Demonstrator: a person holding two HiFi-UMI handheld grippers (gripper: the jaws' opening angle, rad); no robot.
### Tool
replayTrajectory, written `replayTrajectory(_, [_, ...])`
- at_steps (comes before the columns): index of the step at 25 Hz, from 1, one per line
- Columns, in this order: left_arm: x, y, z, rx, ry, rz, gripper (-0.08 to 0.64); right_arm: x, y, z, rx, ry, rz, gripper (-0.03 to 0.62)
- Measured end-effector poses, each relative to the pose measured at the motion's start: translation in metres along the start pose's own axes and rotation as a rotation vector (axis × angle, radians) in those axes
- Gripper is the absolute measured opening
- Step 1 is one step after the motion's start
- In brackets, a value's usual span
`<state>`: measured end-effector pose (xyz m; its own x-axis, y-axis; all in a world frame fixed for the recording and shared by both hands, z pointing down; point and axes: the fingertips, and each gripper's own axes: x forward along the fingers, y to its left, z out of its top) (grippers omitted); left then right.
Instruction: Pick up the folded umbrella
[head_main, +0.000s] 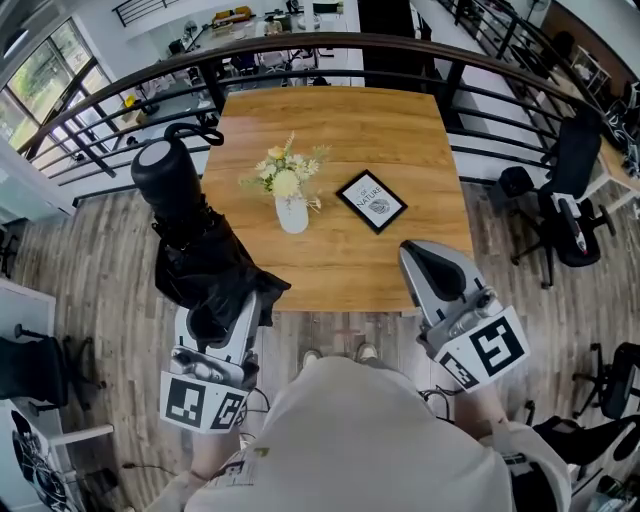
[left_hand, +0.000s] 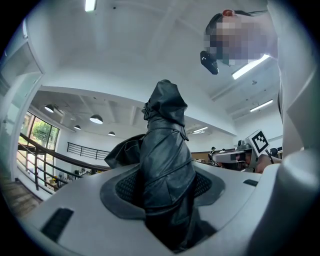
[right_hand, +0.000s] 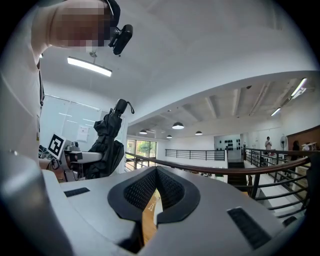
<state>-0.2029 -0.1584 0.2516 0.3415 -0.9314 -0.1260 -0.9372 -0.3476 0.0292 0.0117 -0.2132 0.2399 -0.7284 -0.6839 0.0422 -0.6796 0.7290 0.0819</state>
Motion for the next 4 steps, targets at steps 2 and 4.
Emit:
replayTrajectory(2, [0.0022, -0.0019, 0.0012, 0.01, 0.0, -0.005, 0.242, 0.0006, -0.0019, -0.0001, 0.001, 0.003, 0.0, 0.029])
replayTrajectory(4, [0.0037, -0.0033, 0.0018, 0.02, 0.001, -0.009, 0.242, 0.0017, -0.0031, -0.0001, 0.001, 0.005, 0.0, 0.029])
